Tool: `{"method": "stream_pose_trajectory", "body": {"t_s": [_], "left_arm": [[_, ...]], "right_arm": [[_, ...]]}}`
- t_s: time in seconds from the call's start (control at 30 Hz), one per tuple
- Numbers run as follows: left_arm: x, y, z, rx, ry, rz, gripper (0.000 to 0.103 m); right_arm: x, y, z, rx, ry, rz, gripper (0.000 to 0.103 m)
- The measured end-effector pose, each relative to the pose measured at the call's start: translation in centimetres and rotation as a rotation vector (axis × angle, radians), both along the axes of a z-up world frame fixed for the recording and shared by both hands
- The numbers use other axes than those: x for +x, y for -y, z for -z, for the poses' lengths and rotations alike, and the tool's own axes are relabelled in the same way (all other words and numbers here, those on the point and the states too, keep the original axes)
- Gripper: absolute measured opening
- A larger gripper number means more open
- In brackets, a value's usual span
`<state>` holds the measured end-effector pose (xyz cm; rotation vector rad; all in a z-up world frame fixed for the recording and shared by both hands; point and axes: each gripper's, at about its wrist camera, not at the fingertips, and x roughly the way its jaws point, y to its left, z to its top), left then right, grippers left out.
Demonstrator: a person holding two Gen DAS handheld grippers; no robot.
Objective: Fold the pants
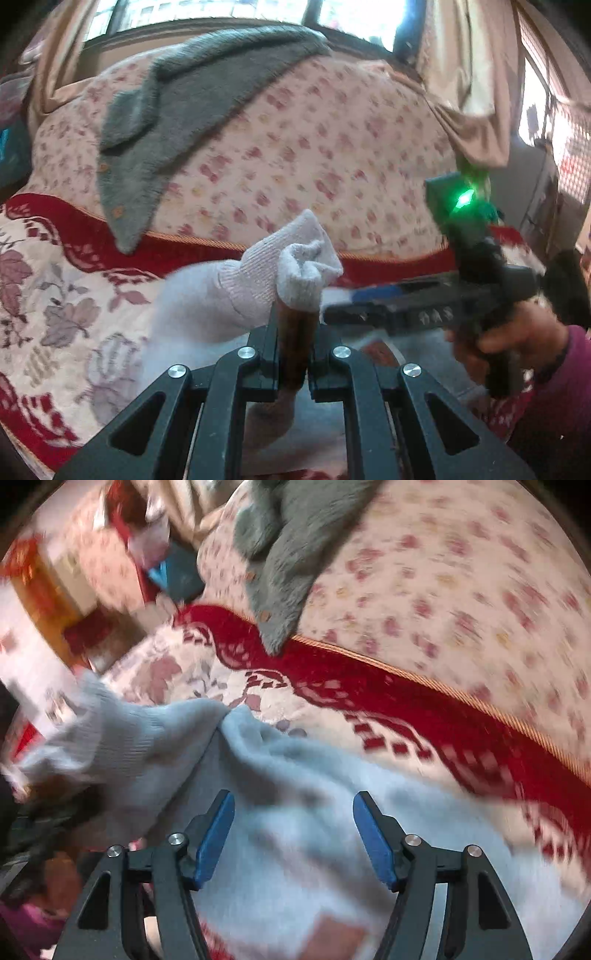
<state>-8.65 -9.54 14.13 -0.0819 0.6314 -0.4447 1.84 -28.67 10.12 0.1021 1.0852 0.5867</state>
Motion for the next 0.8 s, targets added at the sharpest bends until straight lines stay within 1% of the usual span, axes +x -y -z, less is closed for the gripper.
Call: {"method": "stream_pose_trajectory", "body": {"t_s": [0.03, 0.1, 0.13, 0.2, 0.27, 0.33, 0.37, 0.4, 0.47, 0.57, 0.63, 0.7, 0.73, 0.8], "left_arm": [[0.1, 1.5, 1.0, 0.019, -0.011, 0.006, 0.010], [0.0, 3.5, 2.4, 0.052, -0.022, 0.016, 0.010], [-0.1, 4.3, 3.0, 0.060, -0.028, 0.026, 0.010], [-0.2, 5.6, 4.3, 0.063, -0.055, 0.033, 0.010], [-0.3, 6.7, 5.8, 0.081, -0.076, 0.035, 0.011], [-0.3, 7.3, 7.0, 0.100, -0.086, 0.016, 0.012], [-0.2, 7.3, 7.4, 0.096, -0.092, 0.011, 0.012], [-0.1, 7.3, 7.9, 0.084, -0.101, 0.005, 0.015], [-0.1, 7.3, 8.2, 0.065, -0.094, -0.005, 0.018], [-0.2, 7.6, 8.2, 0.077, -0.068, -0.020, 0.019], [-0.4, 7.6, 8.2, 0.066, -0.064, -0.030, 0.019], [-0.4, 7.5, 8.2, 0.060, -0.059, -0.030, 0.019], [-0.5, 7.5, 8.2, 0.064, -0.055, -0.029, 0.019], [-0.6, 7.4, 8.2, 0.059, -0.052, -0.030, 0.019]], "right_arm": [[-0.6, 0.6, 0.5, -0.032, -0.005, 0.020, 0.072], [-2.0, 2.0, 2.5, -0.161, -0.003, 0.083, 0.071], [-2.3, 2.6, 2.9, -0.174, -0.012, 0.091, 0.068], [-2.8, 3.9, 2.1, -0.119, -0.011, 0.125, 0.068], [-2.6, 4.5, 0.5, -0.109, 0.020, 0.152, 0.070], [-1.7, 4.0, -1.0, -0.096, 0.041, 0.132, 0.070], [-1.3, 3.7, -1.4, -0.099, 0.048, 0.125, 0.070], [-0.8, 3.1, -1.9, -0.097, 0.050, 0.111, 0.070], [-0.4, 1.7, -2.2, -0.075, 0.043, 0.044, 0.070], [0.7, -0.8, -2.1, -0.091, 0.036, -0.047, 0.070], [1.4, -2.1, -2.0, -0.058, -0.002, -0.103, 0.070], [2.5, -3.4, -1.3, 0.025, -0.091, -0.171, 0.070], [3.1, -4.2, -0.9, 0.039, -0.121, -0.199, 0.070], [3.8, -5.6, 0.1, 0.009, -0.155, -0.243, 0.070]]}}
